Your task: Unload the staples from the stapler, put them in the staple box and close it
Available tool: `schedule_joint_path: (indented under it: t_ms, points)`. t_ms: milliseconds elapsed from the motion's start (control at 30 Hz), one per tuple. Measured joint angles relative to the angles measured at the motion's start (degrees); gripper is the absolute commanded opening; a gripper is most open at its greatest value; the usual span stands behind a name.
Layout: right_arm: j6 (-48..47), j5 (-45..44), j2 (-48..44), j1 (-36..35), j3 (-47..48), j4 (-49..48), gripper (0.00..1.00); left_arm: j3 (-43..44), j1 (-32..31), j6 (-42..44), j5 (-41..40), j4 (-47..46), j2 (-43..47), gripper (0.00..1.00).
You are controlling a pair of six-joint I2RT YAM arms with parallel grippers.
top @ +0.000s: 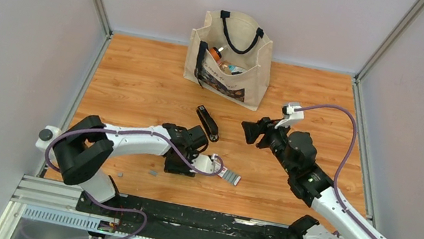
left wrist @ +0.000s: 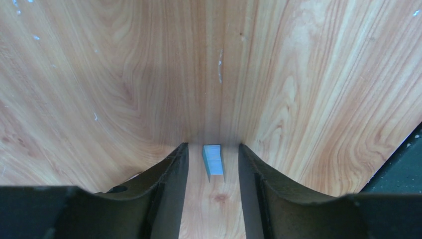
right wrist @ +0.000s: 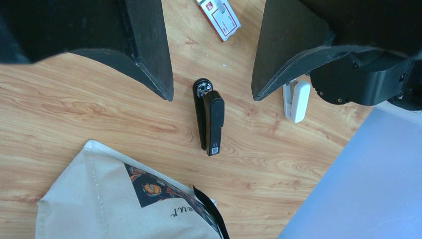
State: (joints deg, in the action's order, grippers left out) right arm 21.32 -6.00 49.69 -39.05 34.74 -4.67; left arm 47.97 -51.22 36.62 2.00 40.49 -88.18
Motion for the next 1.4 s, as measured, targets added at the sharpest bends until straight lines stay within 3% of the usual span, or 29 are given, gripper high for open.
schedule_joint_path:
  t_ms: [200,400,533,567,667,933,1033,1267,1400]
  points:
    - [0.3,0.6,-0.1,0.0,-0.1,1.5,0.56,0.4,-0.7,-1.2,-0.7,0.4,-0.6,0.31]
    - [0.4,1.0,-0.1,0.0,-0.2,2.0,0.52,-0.2,-0.9,-1.7,-0.9,0.1,-0.2,0.27]
    - [0.5,1.2,-0.3,0.0,-0.2,2.2,0.52,-0.9,-0.9,-1.8,-1.1,-0.5,0.7,0.34]
    - [0.5,1.2,-0.3,0.0,-0.2,2.3,0.52,-1.0,-0.9,-1.8,-1.4,-0.7,0.8,0.41]
    - [0.5,1.2,-0.3,0.0,-0.2,2.6,0.52,-1.2,-0.9,-1.7,-2.6,-1.4,1.1,0.48]
    - [0.5,1.6,-1.0,0.0,-0.2,4.1,0.50,-1.9,-0.9,-1.4,-4.8,-2.1,1.8,0.48]
    - [0.5,1.6,-1.0,0.0,-0.2,4.5,0.49,-2.0,-0.9,-1.3,-4.9,-1.9,1.8,0.42]
    - [0.5,1.6,-1.1,0.0,-0.2,4.9,0.47,-2.2,-0.9,-1.5,-4.9,-1.4,1.7,0.09]
    - [0.5,1.6,-1.1,0.0,-0.2,4.9,0.47,-2.2,-0.9,-1.7,-5.1,-1.3,1.6,0.01]
